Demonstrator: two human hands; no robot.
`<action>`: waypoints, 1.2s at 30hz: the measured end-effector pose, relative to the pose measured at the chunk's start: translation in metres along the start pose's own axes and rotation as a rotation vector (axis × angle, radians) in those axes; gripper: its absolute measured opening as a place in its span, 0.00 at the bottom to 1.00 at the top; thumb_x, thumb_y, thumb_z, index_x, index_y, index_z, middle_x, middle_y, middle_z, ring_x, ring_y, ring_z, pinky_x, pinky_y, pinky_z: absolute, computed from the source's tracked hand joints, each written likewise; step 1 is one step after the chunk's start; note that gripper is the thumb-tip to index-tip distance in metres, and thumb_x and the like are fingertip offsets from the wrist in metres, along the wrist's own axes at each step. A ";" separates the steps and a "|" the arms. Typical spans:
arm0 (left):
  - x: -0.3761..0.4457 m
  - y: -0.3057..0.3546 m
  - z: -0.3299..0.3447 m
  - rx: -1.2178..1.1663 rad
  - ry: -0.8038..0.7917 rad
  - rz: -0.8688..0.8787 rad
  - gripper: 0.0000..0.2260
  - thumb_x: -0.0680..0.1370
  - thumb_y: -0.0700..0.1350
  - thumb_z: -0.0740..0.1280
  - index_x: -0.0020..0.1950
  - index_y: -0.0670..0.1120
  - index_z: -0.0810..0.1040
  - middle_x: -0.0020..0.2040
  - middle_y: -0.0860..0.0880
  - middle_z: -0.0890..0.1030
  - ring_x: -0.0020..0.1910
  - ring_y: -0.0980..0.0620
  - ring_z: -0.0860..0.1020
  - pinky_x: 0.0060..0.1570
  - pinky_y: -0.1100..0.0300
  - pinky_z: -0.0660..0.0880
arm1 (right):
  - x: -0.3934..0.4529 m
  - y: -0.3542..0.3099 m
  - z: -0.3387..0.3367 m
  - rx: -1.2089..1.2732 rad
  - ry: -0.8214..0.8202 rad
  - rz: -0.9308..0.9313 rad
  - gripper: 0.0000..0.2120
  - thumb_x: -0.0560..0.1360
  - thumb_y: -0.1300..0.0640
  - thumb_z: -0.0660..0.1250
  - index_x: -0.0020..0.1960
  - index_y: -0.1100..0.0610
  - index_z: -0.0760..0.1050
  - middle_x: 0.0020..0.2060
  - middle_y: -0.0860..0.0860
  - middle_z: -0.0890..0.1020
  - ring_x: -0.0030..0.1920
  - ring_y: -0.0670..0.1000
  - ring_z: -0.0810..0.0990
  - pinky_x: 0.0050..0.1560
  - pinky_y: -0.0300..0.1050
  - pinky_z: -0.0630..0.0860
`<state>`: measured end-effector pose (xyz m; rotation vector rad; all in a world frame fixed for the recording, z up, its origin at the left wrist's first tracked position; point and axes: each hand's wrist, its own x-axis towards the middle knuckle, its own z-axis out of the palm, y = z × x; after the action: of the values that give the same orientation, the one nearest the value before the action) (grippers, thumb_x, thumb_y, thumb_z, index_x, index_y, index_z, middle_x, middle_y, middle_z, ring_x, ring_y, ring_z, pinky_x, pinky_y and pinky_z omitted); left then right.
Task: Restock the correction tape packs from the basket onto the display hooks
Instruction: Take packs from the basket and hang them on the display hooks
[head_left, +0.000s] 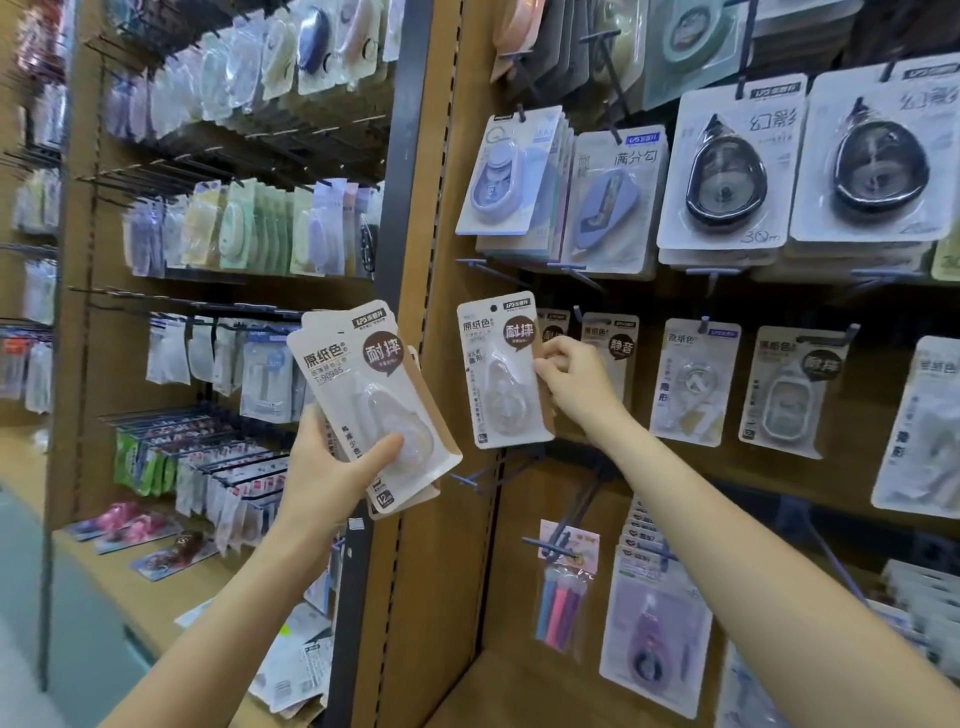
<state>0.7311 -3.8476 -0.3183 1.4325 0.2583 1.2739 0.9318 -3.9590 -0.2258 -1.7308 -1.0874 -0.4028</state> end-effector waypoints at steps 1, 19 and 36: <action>0.001 0.000 0.000 0.011 -0.009 0.000 0.21 0.71 0.39 0.72 0.61 0.48 0.70 0.53 0.49 0.79 0.52 0.50 0.78 0.49 0.51 0.77 | 0.005 -0.001 0.007 0.015 0.020 0.020 0.08 0.77 0.60 0.62 0.55 0.61 0.75 0.40 0.51 0.80 0.38 0.47 0.77 0.37 0.42 0.74; 0.006 -0.005 0.003 -0.026 -0.084 -0.014 0.19 0.71 0.39 0.72 0.58 0.52 0.71 0.50 0.52 0.80 0.48 0.56 0.80 0.42 0.58 0.77 | 0.003 0.008 0.029 -0.277 0.205 0.082 0.14 0.78 0.59 0.61 0.62 0.63 0.69 0.49 0.59 0.80 0.49 0.56 0.79 0.42 0.42 0.69; 0.012 -0.011 0.048 -0.370 -0.257 -0.222 0.26 0.68 0.41 0.73 0.65 0.47 0.71 0.57 0.45 0.81 0.53 0.45 0.81 0.39 0.55 0.78 | -0.067 0.017 -0.024 0.689 0.010 0.293 0.06 0.78 0.62 0.61 0.51 0.56 0.76 0.44 0.49 0.84 0.43 0.46 0.83 0.36 0.38 0.79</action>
<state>0.7789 -3.8625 -0.3101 1.1953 0.0043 0.8912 0.9146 -4.0138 -0.2711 -1.2329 -0.8132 0.1424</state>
